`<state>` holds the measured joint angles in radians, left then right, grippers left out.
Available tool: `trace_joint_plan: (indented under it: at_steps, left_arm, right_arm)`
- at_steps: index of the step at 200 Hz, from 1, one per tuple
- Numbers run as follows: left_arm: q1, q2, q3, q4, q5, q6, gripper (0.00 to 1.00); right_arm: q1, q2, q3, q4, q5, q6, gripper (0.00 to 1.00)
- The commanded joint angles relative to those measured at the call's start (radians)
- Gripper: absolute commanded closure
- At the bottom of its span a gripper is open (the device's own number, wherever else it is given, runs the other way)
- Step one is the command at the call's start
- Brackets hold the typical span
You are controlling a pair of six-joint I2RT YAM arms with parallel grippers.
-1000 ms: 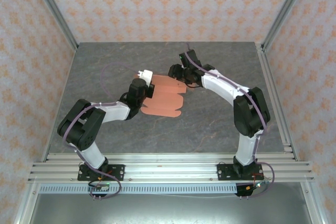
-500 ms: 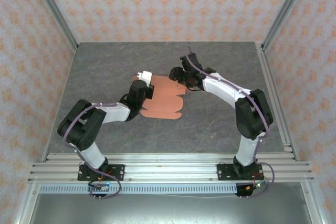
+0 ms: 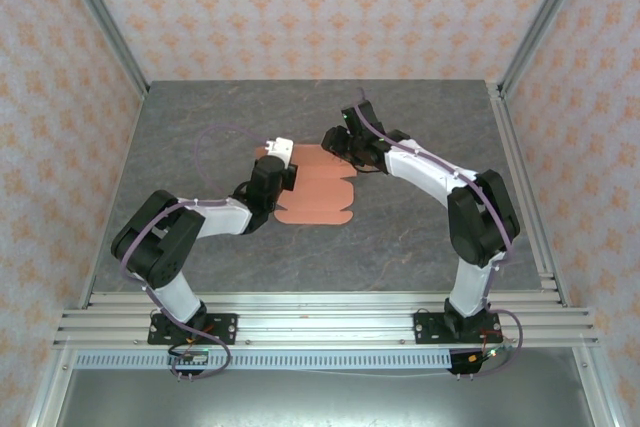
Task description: Fold the paper box
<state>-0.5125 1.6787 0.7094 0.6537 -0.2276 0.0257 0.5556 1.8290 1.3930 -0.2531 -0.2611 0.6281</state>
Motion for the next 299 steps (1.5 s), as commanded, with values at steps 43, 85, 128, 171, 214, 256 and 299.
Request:
trace_joint_plan:
  at_steps: [43,85,128,171,214,256,299]
  left_arm:
    - [-0.032,-0.022,-0.060,0.031,-0.032,-0.095,1.00]
    - [-0.087,-0.004,-0.047,-0.017,-0.106,-0.045,1.00]
    - [-0.094,0.007,-0.036,-0.028,-0.125,-0.017,1.00]
    - [-0.095,-0.006,-0.027,-0.050,-0.117,0.011,1.00]
    - [-0.096,-0.011,-0.027,-0.072,-0.119,0.014,1.00]
    - [-0.095,-0.011,-0.006,-0.101,-0.125,0.001,1.00]
    - [-0.095,-0.006,0.010,-0.129,-0.143,-0.004,1.00]
  right_arm:
    - [-0.004,0.010,-0.031,0.039,0.051,-0.061,0.60]
    - [-0.028,0.019,-0.040,0.041,0.047,-0.082,0.60]
    - [-0.043,-0.028,-0.079,0.064,0.023,-0.101,0.46]
    - [-0.081,-0.177,-0.165,0.077,0.027,-0.125,0.33]
    - [-0.182,-0.332,-0.380,0.185,0.031,-0.064,0.37]
    - [-0.209,-0.313,-0.531,0.307,-0.039,-0.024,0.54]
    - [-0.209,-0.128,-0.580,0.562,-0.146,0.036,0.64]
